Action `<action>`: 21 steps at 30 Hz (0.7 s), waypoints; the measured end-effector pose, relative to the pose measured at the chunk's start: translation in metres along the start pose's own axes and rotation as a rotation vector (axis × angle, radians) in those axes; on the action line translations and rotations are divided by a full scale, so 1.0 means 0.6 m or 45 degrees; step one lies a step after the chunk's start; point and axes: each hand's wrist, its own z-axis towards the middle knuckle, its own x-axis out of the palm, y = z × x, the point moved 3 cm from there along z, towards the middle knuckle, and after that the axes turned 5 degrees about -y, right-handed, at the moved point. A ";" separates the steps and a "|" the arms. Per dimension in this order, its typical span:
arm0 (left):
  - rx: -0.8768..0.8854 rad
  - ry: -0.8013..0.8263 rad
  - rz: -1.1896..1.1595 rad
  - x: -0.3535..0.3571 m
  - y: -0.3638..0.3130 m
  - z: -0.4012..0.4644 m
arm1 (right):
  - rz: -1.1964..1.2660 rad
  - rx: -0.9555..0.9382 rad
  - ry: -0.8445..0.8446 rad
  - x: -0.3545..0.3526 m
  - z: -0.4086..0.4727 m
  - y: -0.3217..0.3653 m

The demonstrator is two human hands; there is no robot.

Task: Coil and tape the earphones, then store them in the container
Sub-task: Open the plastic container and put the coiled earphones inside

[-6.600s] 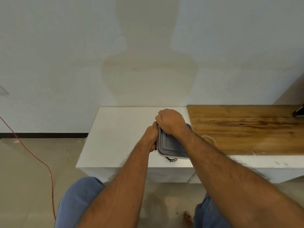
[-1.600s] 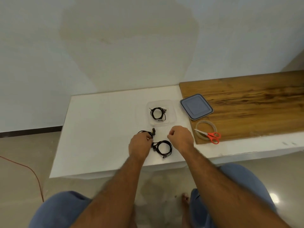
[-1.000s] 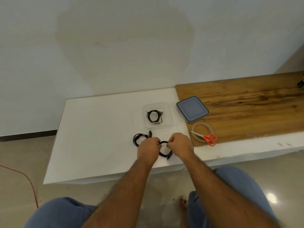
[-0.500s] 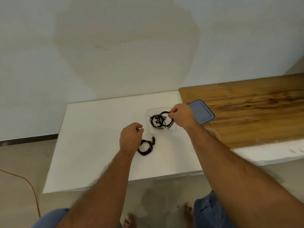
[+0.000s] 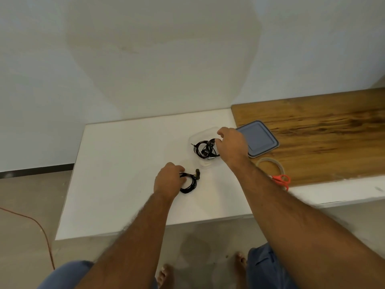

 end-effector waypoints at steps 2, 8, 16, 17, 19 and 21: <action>0.024 -0.021 0.050 0.003 0.000 -0.004 | 0.071 0.035 -0.039 -0.007 -0.012 -0.001; 0.012 -0.058 0.020 -0.002 -0.007 -0.022 | 0.294 0.225 -0.022 -0.018 -0.057 -0.022; 0.110 -0.031 -0.137 -0.028 -0.033 -0.043 | 0.726 0.348 0.342 0.006 -0.133 -0.016; 0.119 -0.062 -0.171 -0.035 -0.039 -0.048 | 0.745 0.338 0.401 0.002 -0.138 -0.013; 0.126 -0.125 -0.242 -0.048 -0.051 -0.053 | 0.775 0.317 0.519 -0.007 -0.143 -0.008; 0.138 -0.172 -0.296 -0.060 -0.065 -0.050 | 0.810 0.318 0.572 -0.017 -0.141 -0.004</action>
